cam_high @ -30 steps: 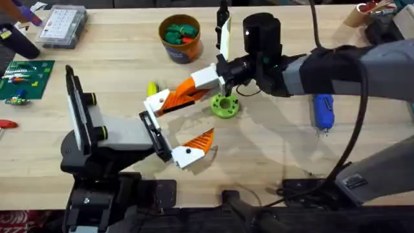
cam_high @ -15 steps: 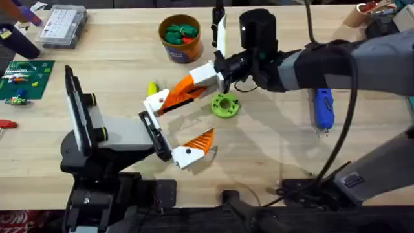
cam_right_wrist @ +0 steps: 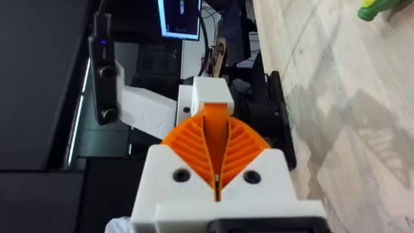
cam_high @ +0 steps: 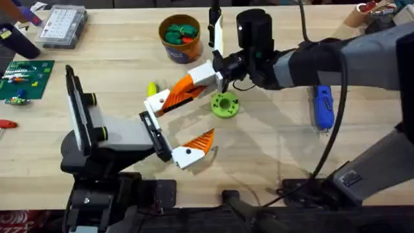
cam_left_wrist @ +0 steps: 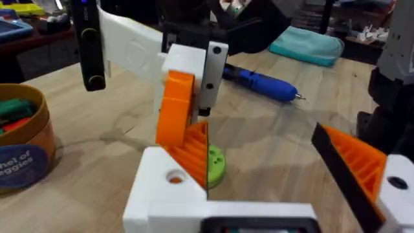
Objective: Pick up the gripper from the table and insert it into the empty holder that is missing its gripper. Then pick up a screw, insert it into the mounting hole, and use the screwdriver to tighten it. Finally, clean up the table by picking up the vegetable and placing it into the bucket.
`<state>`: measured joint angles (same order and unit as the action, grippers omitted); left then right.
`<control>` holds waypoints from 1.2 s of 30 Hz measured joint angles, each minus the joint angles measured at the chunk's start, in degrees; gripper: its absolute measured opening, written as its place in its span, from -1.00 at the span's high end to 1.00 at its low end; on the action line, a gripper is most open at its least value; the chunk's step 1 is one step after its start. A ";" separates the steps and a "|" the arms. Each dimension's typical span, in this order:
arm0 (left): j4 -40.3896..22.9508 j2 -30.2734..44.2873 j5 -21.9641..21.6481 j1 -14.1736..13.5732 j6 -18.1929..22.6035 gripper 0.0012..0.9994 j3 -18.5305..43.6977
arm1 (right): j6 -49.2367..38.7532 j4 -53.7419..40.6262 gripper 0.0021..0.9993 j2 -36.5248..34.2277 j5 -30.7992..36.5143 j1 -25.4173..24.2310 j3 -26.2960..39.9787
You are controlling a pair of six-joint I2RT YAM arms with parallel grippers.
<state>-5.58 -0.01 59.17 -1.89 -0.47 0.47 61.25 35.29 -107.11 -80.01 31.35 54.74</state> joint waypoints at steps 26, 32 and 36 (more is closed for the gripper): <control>-0.17 0.00 1.27 -0.22 0.00 -0.97 0.00 | 0.07 -0.35 -0.99 0.00 -0.72 1.62 0.09; -0.17 0.00 1.27 -0.22 0.00 -0.97 0.00 | 0.04 -0.35 -0.99 0.00 -0.74 1.25 0.09; -0.15 0.02 1.27 -0.22 0.00 -0.97 0.00 | -1.41 -1.71 -0.99 0.02 -0.65 0.34 0.15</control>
<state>-5.74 0.01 60.45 -2.11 -0.47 0.47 59.84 33.58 -107.09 -80.66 31.70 54.89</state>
